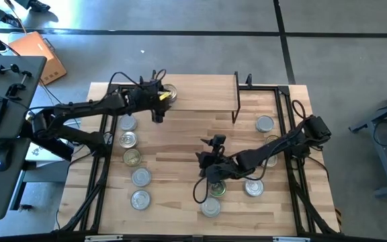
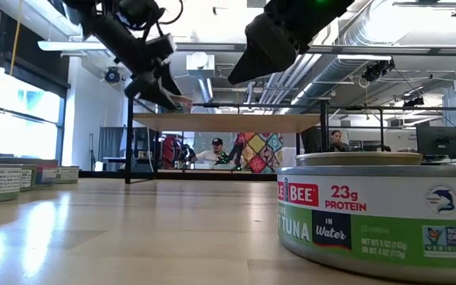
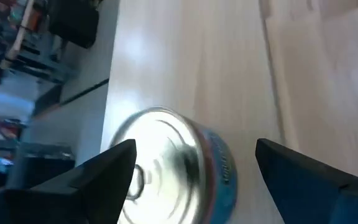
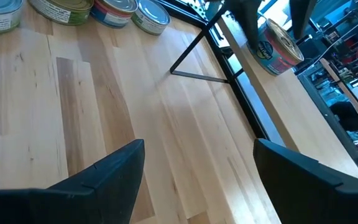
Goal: Stack canned seafood by type on shelf
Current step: Put the blue and pink tuna can on the shelf, then put the green and white tuna can on the shelf
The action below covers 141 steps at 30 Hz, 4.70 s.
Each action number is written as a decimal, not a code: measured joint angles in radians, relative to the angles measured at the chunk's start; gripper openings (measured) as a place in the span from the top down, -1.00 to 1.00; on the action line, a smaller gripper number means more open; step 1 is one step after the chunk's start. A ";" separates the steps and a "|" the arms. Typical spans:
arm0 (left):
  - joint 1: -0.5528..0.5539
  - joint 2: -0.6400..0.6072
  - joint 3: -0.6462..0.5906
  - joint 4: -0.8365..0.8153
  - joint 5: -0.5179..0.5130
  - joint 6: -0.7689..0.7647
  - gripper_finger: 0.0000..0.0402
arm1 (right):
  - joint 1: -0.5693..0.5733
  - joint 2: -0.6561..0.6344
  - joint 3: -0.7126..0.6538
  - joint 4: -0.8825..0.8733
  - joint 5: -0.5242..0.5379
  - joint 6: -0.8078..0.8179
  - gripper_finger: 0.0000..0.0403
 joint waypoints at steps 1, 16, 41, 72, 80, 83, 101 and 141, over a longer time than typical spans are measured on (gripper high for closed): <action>0.007 0.000 0.014 -0.020 0.005 -0.023 -0.56 | 0.000 0.000 0.000 0.003 0.000 0.000 -0.46; 0.141 0.000 0.049 -0.079 0.098 -0.118 0.12 | 0.000 0.000 0.000 0.003 0.000 0.005 -0.46; 0.187 -0.013 0.049 -0.103 0.094 -0.157 0.28 | 0.001 0.000 0.000 0.003 0.000 0.023 -0.46; -0.813 -0.131 0.050 -0.247 -0.369 -0.666 0.28 | 0.188 0.012 0.000 -0.065 -0.963 0.406 -0.18; -0.956 -0.107 0.050 -0.416 -0.457 -0.990 0.28 | 0.174 0.119 0.000 -0.047 -0.958 0.395 0.40; -0.992 -0.107 0.050 -0.469 -0.475 -1.072 0.28 | 0.125 0.136 0.000 -0.033 -0.960 0.338 0.64; -1.088 -0.105 0.050 -0.486 -0.543 -1.174 0.28 | -0.047 0.149 0.077 -0.039 -1.106 0.056 1.00; -1.071 0.153 -0.060 -0.047 -0.543 -0.987 0.28 | -0.194 0.222 0.014 0.174 -0.722 0.007 1.00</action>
